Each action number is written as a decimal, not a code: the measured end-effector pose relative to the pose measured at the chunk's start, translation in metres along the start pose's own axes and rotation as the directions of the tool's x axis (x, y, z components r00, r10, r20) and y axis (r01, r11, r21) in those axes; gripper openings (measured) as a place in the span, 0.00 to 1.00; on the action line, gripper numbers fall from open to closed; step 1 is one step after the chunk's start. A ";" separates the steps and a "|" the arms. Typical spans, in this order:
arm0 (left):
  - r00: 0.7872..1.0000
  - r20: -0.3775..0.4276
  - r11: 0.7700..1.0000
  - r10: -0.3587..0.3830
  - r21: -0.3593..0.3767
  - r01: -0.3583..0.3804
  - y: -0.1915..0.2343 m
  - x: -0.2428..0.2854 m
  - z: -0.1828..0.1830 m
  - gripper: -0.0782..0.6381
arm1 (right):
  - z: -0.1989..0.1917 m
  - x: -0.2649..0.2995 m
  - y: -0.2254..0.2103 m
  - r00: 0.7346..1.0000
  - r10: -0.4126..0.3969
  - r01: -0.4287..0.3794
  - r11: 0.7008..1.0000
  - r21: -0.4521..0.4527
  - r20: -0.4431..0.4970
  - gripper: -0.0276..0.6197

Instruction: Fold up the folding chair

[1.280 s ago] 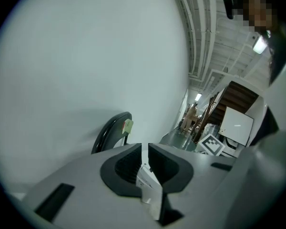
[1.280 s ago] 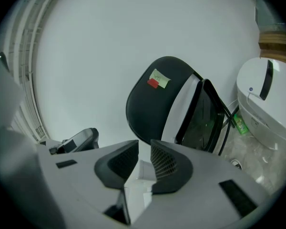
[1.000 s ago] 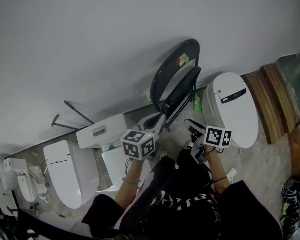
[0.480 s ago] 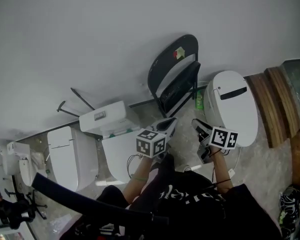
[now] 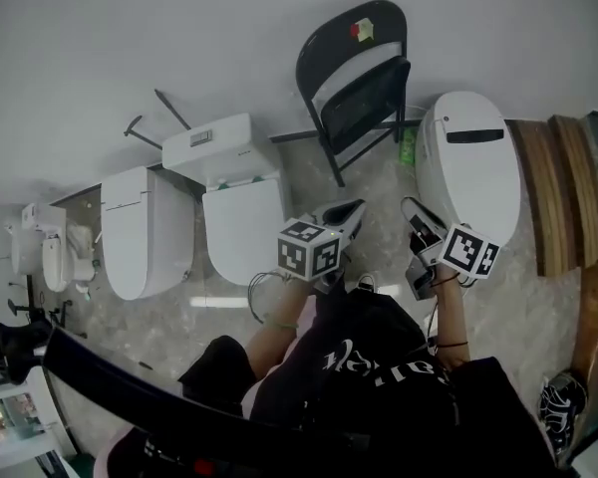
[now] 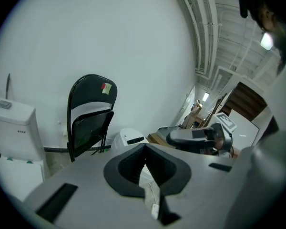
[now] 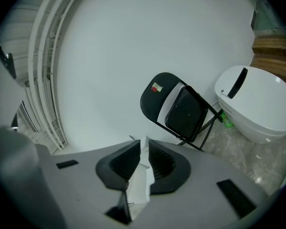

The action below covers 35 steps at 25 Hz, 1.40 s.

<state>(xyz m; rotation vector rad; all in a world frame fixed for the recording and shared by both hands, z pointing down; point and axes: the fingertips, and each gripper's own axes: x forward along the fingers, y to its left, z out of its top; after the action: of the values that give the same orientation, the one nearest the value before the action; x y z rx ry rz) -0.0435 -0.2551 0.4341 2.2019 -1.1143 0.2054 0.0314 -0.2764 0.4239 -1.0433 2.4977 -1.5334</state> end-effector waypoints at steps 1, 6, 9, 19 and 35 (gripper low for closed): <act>1.000 -0.006 1.000 0.007 -0.005 -0.007 -0.005 -0.004 -0.009 0.11 | -0.005 -0.006 -0.001 1.000 0.004 -0.004 1.000 0.004 0.001 0.14; 0.999 -0.018 0.999 0.044 -0.013 -0.044 -0.014 -0.029 -0.034 0.11 | -0.037 -0.020 -0.002 1.000 0.015 -0.014 0.999 0.032 -0.020 0.13; 0.999 0.008 0.999 0.046 -0.010 -0.046 -0.013 -0.038 -0.035 0.11 | -0.052 -0.026 0.002 0.999 0.017 -0.016 0.999 0.033 -0.030 0.13; 0.999 0.039 1.000 0.004 0.017 -0.005 -0.013 -0.110 -0.048 0.11 | -0.101 -0.028 0.034 0.999 -0.029 0.028 0.999 0.023 0.015 0.12; 0.989 -0.004 0.989 -0.148 0.023 0.148 -0.004 -0.271 -0.141 0.11 | -0.295 -0.044 0.130 0.991 -0.115 0.110 0.992 0.069 0.073 0.09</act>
<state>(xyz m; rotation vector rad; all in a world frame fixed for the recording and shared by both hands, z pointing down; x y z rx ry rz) -0.1896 0.0136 0.4304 2.2928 -0.9462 0.1576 -0.1072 0.0166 0.4577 -1.2272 2.3602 -1.5590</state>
